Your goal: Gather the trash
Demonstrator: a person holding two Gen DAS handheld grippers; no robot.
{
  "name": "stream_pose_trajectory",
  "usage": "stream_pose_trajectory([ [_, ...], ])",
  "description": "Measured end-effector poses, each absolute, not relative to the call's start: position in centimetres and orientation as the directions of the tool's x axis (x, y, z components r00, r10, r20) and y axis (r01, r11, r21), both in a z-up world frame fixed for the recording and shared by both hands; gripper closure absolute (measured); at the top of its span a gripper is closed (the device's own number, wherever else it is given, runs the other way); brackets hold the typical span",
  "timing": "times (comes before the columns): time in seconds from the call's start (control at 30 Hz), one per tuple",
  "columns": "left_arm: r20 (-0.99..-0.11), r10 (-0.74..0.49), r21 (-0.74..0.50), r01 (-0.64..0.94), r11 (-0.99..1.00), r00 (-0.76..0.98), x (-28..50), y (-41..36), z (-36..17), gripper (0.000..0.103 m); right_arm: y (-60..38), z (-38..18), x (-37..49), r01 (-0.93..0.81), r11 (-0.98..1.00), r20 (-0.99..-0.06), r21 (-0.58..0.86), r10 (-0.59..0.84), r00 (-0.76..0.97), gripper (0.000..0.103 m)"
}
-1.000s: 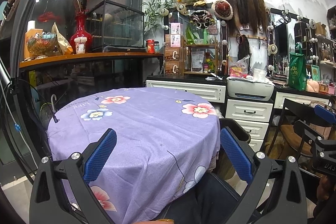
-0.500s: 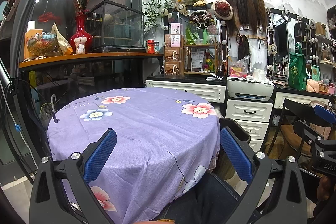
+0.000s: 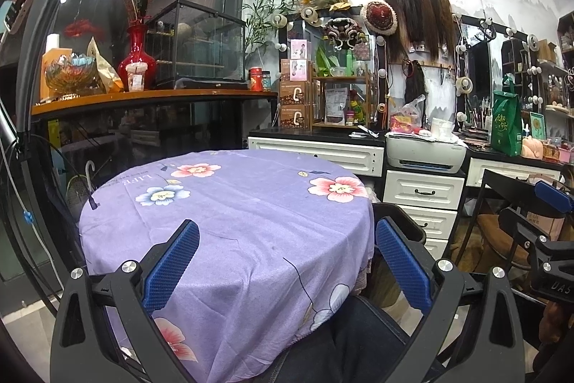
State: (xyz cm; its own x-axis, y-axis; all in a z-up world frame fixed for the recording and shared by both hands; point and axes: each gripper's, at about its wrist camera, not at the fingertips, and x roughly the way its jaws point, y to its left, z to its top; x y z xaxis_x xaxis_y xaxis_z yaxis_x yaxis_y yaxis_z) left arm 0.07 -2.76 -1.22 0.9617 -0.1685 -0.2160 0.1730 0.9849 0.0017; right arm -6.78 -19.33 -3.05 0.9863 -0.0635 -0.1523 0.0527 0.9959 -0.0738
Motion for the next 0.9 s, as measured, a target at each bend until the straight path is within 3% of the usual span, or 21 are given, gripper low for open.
stream_pose_trajectory([
  [0.9,-0.214,-0.169,0.006,0.175,0.985,0.962,0.01,-2.91,-1.22,0.005,-19.34,-2.99,-6.75,0.053,0.996,-0.153,-0.074,-0.063,0.986,0.006],
])
